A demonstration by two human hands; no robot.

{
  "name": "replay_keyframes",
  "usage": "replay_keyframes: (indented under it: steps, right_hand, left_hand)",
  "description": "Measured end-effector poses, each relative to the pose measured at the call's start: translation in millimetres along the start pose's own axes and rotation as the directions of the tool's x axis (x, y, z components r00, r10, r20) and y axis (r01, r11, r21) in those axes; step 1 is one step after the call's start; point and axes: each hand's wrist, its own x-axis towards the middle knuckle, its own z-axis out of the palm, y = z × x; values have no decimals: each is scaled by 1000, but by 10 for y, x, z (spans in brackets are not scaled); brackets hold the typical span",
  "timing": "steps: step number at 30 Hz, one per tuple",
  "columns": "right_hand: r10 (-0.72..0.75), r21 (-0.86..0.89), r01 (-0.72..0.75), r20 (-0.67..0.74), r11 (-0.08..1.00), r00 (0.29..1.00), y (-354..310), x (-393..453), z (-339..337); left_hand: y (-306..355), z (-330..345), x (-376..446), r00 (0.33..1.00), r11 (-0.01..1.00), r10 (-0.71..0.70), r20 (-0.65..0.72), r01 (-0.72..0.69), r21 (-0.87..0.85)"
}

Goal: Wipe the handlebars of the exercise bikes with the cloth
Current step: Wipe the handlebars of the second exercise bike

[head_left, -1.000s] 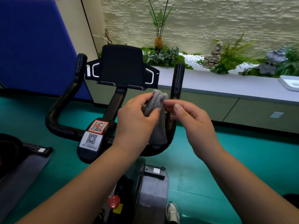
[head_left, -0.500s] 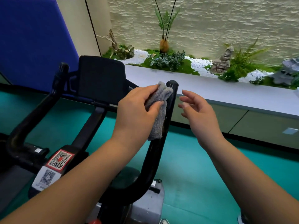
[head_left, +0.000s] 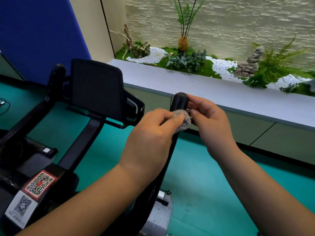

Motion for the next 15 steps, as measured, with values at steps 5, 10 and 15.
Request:
replay_keyframes:
  steps: [5,10,15]
  right_hand:
    - [-23,19,22,39,1000,999,-29,-15,-17]
    - [-28,39,25,66,999,997,-42,-21,-37]
    - [-26,5,25,80,1000,996,-27,-17,-51]
  left_hand:
    - [-4,-33,299,990,996,-81,-117,76,-42]
    - [18,51,478,979,975,-204,-31,200,-99]
    - [16,78,443,984,987,-147,-104,139,-79]
